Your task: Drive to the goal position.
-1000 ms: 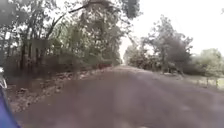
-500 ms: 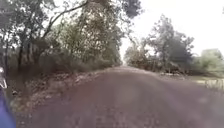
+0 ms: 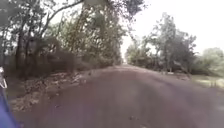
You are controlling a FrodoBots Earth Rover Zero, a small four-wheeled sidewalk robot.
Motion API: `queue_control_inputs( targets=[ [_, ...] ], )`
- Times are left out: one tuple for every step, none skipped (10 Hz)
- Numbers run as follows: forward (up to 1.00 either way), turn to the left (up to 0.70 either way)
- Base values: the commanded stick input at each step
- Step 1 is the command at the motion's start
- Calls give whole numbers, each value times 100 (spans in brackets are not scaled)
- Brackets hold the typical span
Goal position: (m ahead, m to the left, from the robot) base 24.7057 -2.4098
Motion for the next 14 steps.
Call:
queue_control_inputs(
  targets=[
    [70,-2],
    [70,-2],
    [70,-2],
    [70,-2],
    [70,-2],
    [70,-2],
    [70,-2],
    [70,-2],
    [70,-2],
    [70,-2],
    [70,-2],
    [70,-2],
    [70,-2],
    [70,-2]
  ],
)
